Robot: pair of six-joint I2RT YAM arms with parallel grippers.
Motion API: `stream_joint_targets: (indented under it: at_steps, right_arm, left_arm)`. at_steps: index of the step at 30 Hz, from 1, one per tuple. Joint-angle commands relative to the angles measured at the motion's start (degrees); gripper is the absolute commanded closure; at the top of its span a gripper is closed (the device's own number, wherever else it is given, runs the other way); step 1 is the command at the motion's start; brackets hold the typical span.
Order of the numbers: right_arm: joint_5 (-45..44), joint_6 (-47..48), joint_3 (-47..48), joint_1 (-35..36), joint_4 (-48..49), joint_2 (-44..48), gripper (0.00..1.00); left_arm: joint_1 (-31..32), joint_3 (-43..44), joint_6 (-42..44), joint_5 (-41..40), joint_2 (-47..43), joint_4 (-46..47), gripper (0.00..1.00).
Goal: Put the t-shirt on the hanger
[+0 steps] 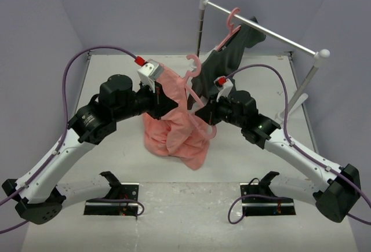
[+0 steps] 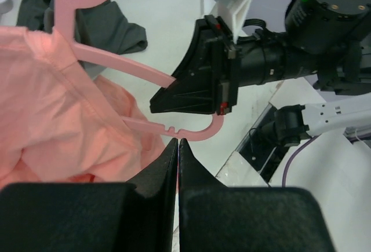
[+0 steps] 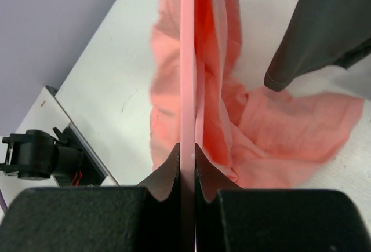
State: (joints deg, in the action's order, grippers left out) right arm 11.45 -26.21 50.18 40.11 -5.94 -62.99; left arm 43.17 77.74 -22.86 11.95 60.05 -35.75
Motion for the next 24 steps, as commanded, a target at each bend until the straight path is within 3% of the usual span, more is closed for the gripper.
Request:
stream_joint_targets:
  at_steps: [1,3,5,8,9,11,12,13,17,21,24]
  right_arm:
    - [-1.7,2.7,-2.4,0.1,12.2,5.2,1.00]
    - [-1.8,3.6,-5.6,0.1,15.8,7.8,1.00]
    - [-1.6,4.4,-8.8,0.0,19.7,10.5,1.00]
    - [-0.3,6.7,-11.9,0.0,23.7,13.7,1.00]
    - [-0.2,7.7,-13.1,-0.1,23.8,15.1,1.00]
    - [0.2,11.3,-15.0,-0.2,22.9,17.3,1.00]
    - [1.0,14.0,-16.1,-0.6,23.0,19.1,1.00]
    - [1.2,14.7,-17.1,-0.6,23.0,19.6,1.00]
    - [10.1,21.4,-21.0,-4.7,22.7,24.3,1.00]
    - [17.7,27.8,-23.9,-8.8,20.3,28.0,1.00]
    - [23.6,32.5,-24.5,-10.5,19.7,27.8,1.00]
  left_arm:
    - [0.1,3.5,1.1,-10.7,1.0,-5.6,1.00]
    - [0.1,5.2,0.4,-19.2,1.9,-7.4,0.97]
    - [0.1,7.2,0.3,-25.6,2.4,-9.1,0.85]
    - [0.1,12.3,2.4,-29.5,4.1,-10.1,0.39]
    - [0.1,14.9,4.5,-30.0,5.2,-10.1,0.28]
    - [0.1,17.1,13.1,-25.3,6.0,-8.0,0.18]
    - [0.1,17.0,21.0,-20.5,5.6,-6.1,0.04]
    - [0.1,16.9,23.1,-16.2,5.5,-4.1,0.00]
    - [0.1,17.1,42.7,-7.4,3.9,2.0,0.00]
    - [0.1,16.0,59.2,10.7,5.0,-5.0,0.00]
    - [0.1,15.4,63.1,12.3,6.2,-8.4,0.00]
